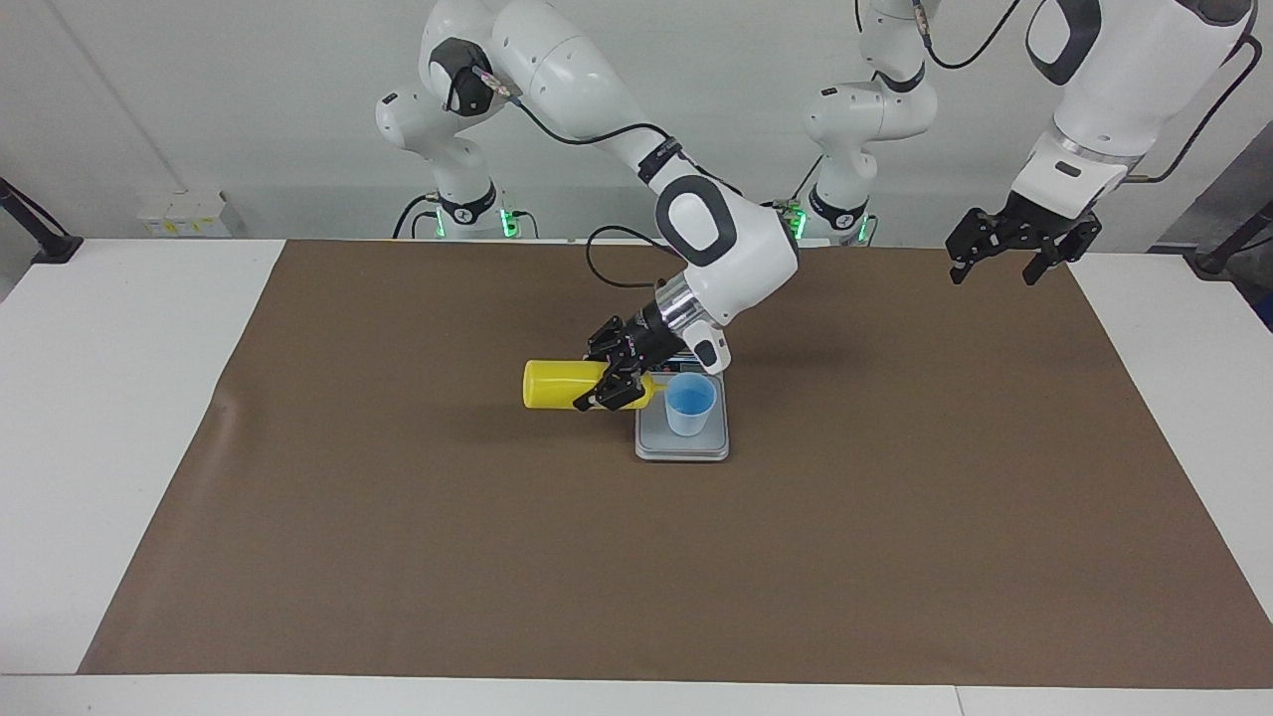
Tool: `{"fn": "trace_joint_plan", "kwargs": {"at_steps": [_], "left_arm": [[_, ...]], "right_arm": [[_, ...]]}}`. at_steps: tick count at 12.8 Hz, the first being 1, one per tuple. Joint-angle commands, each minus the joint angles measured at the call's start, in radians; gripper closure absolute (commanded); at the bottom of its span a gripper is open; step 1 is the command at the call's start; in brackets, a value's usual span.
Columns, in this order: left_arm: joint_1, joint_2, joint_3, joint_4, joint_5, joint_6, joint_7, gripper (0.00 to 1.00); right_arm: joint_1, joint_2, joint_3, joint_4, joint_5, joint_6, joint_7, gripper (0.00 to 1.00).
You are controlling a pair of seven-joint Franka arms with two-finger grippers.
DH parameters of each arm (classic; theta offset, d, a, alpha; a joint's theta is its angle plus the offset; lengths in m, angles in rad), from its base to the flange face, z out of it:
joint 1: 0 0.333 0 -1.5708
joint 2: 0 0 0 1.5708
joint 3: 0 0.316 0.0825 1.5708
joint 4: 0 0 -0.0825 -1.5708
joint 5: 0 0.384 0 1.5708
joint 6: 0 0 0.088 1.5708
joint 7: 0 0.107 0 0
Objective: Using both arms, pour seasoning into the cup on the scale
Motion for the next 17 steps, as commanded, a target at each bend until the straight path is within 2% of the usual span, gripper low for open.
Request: {"fn": "trace_joint_plan", "kwargs": {"at_steps": [1,4,7,10,14,17], "left_arm": [[-0.002,-0.012,0.002,-0.004,-0.002,-0.017,0.007,0.0],[-0.004,-0.012,0.002,-0.004,-0.001,-0.017,0.008,0.0],[-0.004,-0.012,0.001,-0.005,-0.001,-0.011,0.011,0.0],[-0.005,-0.012,-0.007,-0.004,-0.001,-0.011,0.014,0.0],[-0.005,-0.012,-0.007,-0.004,-0.001,-0.013,0.014,0.0],[-0.005,-0.012,-0.006,-0.004,-0.002,-0.013,0.007,0.0]], "right_arm": [[-0.104,-0.098,0.028,-0.04,0.131,0.008,-0.006,1.0],[-0.206,-0.211,0.028,-0.158,0.272,0.044,-0.01,1.0],[-0.315,-0.357,0.027,-0.375,0.424,0.245,-0.01,1.0],[-0.369,-0.468,0.027,-0.563,0.519,0.397,-0.014,1.0],[-0.464,-0.516,0.027,-0.661,0.649,0.489,-0.113,1.0],[-0.515,-0.562,0.027,-0.802,0.761,0.676,-0.197,1.0]]}}
